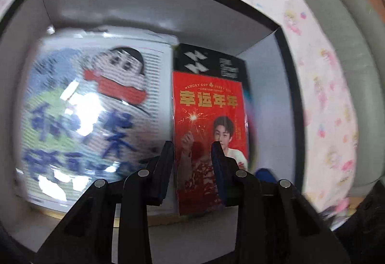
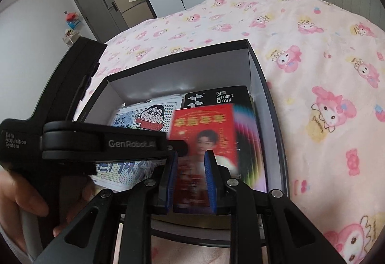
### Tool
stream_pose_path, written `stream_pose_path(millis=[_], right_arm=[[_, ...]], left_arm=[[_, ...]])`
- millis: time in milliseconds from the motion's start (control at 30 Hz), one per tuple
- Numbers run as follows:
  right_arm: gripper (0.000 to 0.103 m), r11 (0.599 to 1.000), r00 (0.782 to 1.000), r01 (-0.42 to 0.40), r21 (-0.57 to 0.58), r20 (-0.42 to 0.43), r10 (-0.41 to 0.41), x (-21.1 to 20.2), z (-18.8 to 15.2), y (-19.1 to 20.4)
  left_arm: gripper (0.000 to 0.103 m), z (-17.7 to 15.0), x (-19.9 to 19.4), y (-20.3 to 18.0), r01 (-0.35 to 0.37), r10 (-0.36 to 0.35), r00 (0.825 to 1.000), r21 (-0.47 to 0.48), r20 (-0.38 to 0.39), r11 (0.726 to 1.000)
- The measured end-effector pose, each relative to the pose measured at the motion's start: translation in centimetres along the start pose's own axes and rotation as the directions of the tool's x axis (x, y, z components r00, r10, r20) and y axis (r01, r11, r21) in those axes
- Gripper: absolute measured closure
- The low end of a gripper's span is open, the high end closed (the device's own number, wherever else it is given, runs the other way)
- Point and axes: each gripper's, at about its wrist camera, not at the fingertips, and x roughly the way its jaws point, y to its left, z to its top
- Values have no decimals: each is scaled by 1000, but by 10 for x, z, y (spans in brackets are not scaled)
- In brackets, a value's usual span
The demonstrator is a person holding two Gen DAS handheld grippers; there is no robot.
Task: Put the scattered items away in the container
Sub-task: 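Set the red card pack against the Smart Devil box and open the left gripper, then withdraw the left gripper from the box back to the scattered items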
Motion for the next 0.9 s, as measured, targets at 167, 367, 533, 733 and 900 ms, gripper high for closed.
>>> stream_pose_path(millis=[167, 367, 533, 733, 900], right_arm=[[84, 1000, 1000, -3, -2, 0, 3, -1, -2, -1], [83, 1000, 1000, -4, -5, -28, 4, -2, -4, 3], [80, 1000, 1000, 28, -9, -5, -28, -18, -10, 6], [77, 999, 998, 34, -32, 45, -32, -53, -24, 26], [77, 997, 997, 42, -63, 71, -37, -86, -48, 59]], left_arm=[[76, -4, -4, 9, 69, -69, 998, -8, 5, 998], [73, -20, -38, 10, -7, -4, 991, 82, 132, 997], [72, -52, -70, 14, -56, 21, 971, 140, 239, 989], [66, -90, -104, 14, -96, 25, 942, 197, 335, 976], [65, -124, -139, 14, -109, 25, 925, 202, 379, 973]])
